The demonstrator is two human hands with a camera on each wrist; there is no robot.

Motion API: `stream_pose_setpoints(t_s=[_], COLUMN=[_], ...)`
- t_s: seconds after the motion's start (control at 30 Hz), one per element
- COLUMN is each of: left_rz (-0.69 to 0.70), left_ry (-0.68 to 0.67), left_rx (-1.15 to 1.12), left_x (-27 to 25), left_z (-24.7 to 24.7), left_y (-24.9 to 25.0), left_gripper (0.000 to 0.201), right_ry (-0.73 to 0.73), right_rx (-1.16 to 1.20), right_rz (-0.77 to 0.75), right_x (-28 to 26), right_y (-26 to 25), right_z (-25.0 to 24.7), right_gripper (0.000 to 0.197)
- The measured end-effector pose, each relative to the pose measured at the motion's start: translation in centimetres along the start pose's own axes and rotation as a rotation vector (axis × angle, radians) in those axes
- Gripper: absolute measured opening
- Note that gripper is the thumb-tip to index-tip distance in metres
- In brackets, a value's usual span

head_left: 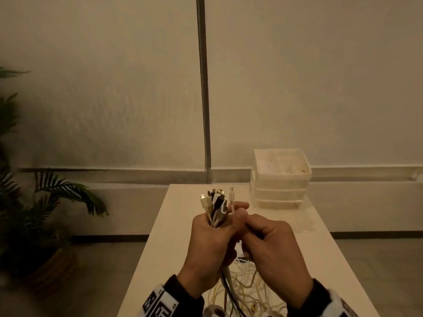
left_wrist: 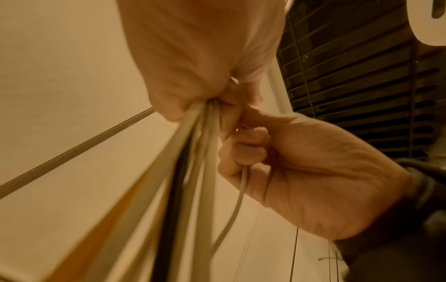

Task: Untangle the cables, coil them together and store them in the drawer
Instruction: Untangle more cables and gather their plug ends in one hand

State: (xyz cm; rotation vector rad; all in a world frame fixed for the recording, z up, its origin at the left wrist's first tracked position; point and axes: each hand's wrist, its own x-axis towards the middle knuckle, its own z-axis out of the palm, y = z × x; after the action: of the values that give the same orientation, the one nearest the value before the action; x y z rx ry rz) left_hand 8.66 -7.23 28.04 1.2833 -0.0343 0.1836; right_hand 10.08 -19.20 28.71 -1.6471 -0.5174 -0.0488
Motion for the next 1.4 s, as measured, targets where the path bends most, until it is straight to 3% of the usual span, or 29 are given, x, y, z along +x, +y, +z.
stream_pose_setpoints(t_s=[0.1, 0.23, 0.33, 0.47, 0.53, 0.67, 0.8, 0.87, 0.97, 1.1, 1.2, 1.3, 1.4], left_rz=[-0.022, 0.032, 0.093, 0.245, 0.317, 0.296, 0.388, 0.341, 0.251, 0.198, 0.249, 0.314, 0.259], left_ry=[0.009, -0.001, 0.101, 0.31, 0.296, 0.179, 0.313, 0.224, -0.057, -0.11, -0.018, 0.148, 0.36], left_rx=[0.025, 0.097, 0.136, 0.064, 0.014, -0.151, 0.118, 0.412, 0.871, 0.944, 0.946, 0.928, 0.767], left_x=[-0.1, -0.6, -0.7, 0.3, 0.4, -0.7, -1.6, -1.9, -2.2, -1.8, -1.8, -1.1, 0.1], left_z=[0.3, 0.6, -0.2, -3.4, -4.2, -4.3, -6.9, -6.6, -4.0, -2.8, -2.6, -3.0, -4.5], left_y=[-0.2, -0.1, 0.8, 2.4, 3.1, 4.5, 8.0, 8.0, 4.0, -1.3, -1.8, -1.2, -0.2], left_gripper=[0.05, 0.039, 0.044, 0.045, 0.045, 0.051, 0.045, 0.029, 0.012, 0.032, 0.053, 0.037, 0.031], right_ry=[0.023, 0.036, 0.046, -0.157, -0.221, -0.352, -0.333, -0.289, -0.328, -0.377, -0.432, -0.452, -0.422], right_rx=[-0.104, -0.221, -0.307, -0.155, -0.125, -0.257, -0.232, -0.223, -0.221, -0.111, 0.0, 0.054, -0.009], right_rz=[-0.057, -0.161, -0.218, 0.001, 0.095, 0.126, 0.169, 0.134, 0.078, 0.051, 0.103, 0.112, 0.116], right_x=[-0.5, -1.0, -2.1, -2.5, -1.7, 0.5, 0.6, 0.7, 1.2, 1.7, 1.9, 1.9, 1.5], right_y=[0.6, 0.8, 1.6, 4.4, 6.0, 7.9, 9.3, 9.2, 7.5, 5.5, 4.6, 5.4, 7.2], right_z=[0.3, 0.2, 0.0, -1.6, -2.6, -3.7, -5.4, -5.5, -4.2, -3.3, -3.9, -4.3, -5.0], right_gripper=[0.029, 0.025, 0.025, 0.022, 0.018, 0.021, 0.033, 0.035, 0.038, 0.033, 0.031, 0.029, 0.029])
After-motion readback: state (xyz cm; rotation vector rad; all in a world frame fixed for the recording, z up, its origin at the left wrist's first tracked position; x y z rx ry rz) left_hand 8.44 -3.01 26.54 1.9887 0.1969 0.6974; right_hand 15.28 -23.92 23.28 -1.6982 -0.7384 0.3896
